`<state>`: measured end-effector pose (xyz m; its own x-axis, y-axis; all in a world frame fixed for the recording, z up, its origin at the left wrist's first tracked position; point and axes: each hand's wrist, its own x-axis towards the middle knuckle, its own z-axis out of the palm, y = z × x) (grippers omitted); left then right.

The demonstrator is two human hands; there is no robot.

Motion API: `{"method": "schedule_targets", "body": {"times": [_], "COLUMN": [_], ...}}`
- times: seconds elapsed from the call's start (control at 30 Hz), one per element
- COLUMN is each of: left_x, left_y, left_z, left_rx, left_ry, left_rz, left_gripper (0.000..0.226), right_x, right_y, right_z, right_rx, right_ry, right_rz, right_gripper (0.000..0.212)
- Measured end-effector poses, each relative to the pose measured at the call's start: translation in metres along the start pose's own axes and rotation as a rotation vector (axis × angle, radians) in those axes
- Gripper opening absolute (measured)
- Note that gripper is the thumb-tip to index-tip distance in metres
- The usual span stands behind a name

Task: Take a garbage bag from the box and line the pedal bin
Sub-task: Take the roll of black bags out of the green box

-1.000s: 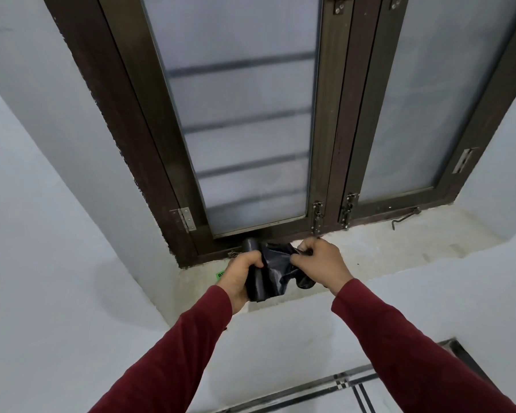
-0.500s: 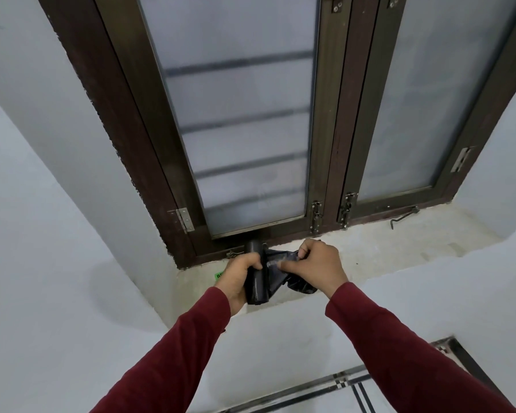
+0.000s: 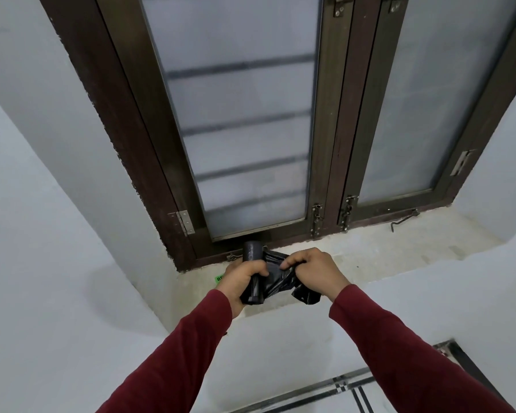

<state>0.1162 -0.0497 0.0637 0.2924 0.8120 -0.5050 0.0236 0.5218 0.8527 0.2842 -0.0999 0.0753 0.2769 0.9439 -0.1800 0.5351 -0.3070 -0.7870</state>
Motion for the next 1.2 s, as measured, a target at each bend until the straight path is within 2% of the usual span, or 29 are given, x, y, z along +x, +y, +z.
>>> {"method": "schedule_targets", "body": {"times": [0.1, 0.2, 0.3, 0.4, 0.6, 0.7, 0.8, 0.83, 0.9, 1.0, 1.2], "left_x": [-0.002, -0.004, -0.006, -0.003, -0.001, -0.002, -0.004, -0.004, -0.005, -0.005, -0.005], "left_y": [0.001, 0.0, 0.001, -0.001, -0.003, -0.003, -0.004, -0.004, -0.003, -0.002, -0.003], "left_z": [-0.001, 0.0, 0.002, 0.002, 0.0, 0.0, 0.0, 0.0, 0.002, 0.004, 0.009], "left_rx": [-0.023, -0.064, -0.098, -0.043, -0.032, -0.063, -0.074, -0.082, -0.089, -0.058, 0.046], "left_ry": [-0.033, -0.032, -0.069, -0.071, -0.036, -0.055, -0.061, -0.07, -0.079, -0.095, -0.03], "left_rz": [-0.012, -0.036, -0.038, 0.0, -0.006, -0.04, -0.059, -0.061, -0.055, -0.023, 0.043], "left_gripper": [0.04, 0.024, 0.025, 0.04, 0.044, 0.059, 0.046, 0.045, 0.049, 0.057, 0.033], "right_x": [0.0, 0.0, -0.004, -0.004, -0.003, -0.003, -0.003, -0.003, -0.003, -0.005, -0.001], "right_y": [0.001, 0.005, 0.005, 0.004, 0.002, 0.003, 0.004, 0.005, 0.008, 0.008, 0.013], "right_z": [0.002, 0.006, 0.007, 0.006, 0.004, 0.005, 0.009, 0.011, 0.012, 0.011, 0.01], "right_rx": [0.068, 0.096, 0.13, 0.085, 0.133, 0.144, 0.165, 0.162, 0.17, 0.193, 0.178], "right_ry": [0.095, 0.249, 0.291, 0.224, 0.075, 0.106, 0.169, 0.199, 0.244, 0.244, 0.262], "right_rz": [0.035, -0.007, -0.076, -0.14, -0.024, 0.009, 0.01, -0.011, -0.033, -0.011, 0.012], "right_gripper": [0.007, 0.031, 0.03, 0.022, 0.05, 0.043, 0.008, 0.009, 0.024, 0.032, 0.022]}}
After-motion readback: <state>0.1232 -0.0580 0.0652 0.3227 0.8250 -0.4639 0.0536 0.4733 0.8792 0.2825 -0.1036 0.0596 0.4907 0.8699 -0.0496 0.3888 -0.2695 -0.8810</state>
